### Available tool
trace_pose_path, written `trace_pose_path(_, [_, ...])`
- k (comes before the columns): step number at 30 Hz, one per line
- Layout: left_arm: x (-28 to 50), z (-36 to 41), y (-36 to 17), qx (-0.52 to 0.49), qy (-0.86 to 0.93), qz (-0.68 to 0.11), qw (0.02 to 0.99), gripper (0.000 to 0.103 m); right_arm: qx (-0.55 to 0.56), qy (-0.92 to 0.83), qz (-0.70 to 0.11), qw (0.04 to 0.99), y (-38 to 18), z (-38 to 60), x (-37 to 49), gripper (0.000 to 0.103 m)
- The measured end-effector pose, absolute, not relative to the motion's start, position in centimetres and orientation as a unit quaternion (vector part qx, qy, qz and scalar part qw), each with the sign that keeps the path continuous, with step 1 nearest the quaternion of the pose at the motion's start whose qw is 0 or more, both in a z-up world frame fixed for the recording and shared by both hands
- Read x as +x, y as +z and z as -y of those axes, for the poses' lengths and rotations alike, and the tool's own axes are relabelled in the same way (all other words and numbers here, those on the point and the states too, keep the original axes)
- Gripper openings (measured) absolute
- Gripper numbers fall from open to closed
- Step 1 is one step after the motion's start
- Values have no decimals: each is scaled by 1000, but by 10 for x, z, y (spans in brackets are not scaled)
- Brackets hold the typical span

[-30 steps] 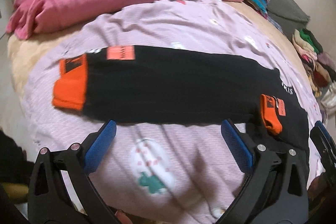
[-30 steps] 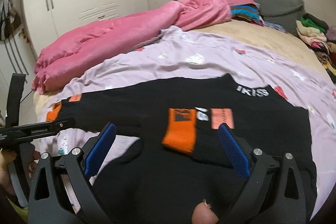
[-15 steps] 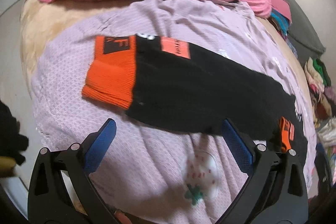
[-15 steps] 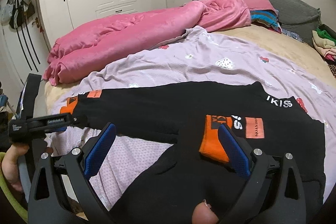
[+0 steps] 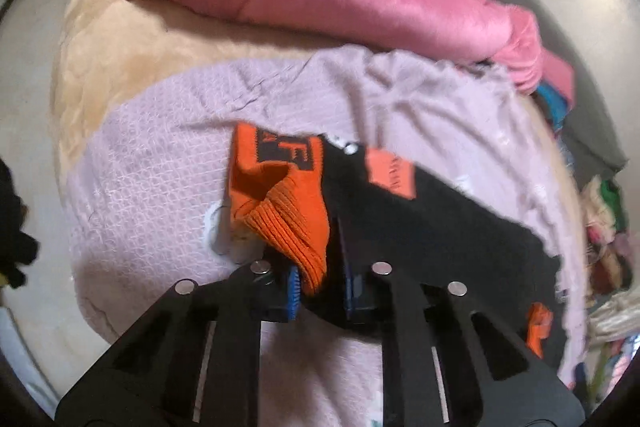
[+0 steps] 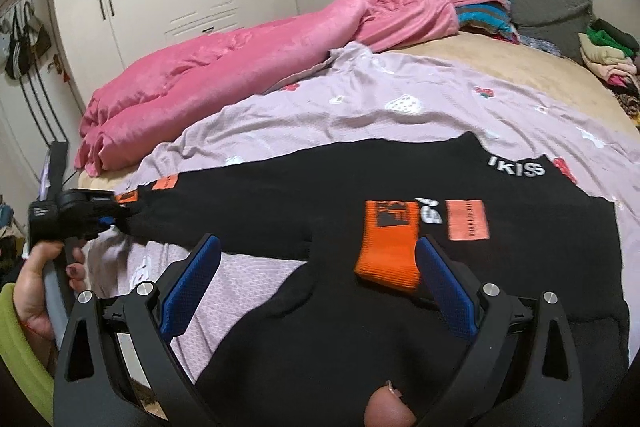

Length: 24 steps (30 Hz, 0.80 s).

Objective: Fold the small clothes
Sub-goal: 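Lift the sleeve and carry it across the shirt body with the left tool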

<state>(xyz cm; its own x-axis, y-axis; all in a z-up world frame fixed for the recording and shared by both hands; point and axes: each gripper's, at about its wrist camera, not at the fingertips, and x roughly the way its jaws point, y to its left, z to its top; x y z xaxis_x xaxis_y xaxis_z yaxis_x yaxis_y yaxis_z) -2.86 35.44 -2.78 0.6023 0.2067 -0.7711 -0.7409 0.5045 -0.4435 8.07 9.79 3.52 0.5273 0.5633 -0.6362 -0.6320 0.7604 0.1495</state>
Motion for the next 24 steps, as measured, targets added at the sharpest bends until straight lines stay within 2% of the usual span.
trace_pose_path(13, [-7,-292,86,-300,221,-263,890,5,11,286,-340,896,46,-23,92,97])
trace_pose_path(24, [43,-234,119,-257,158,-262,917,5,35,221,-331,917,53,38,95,97])
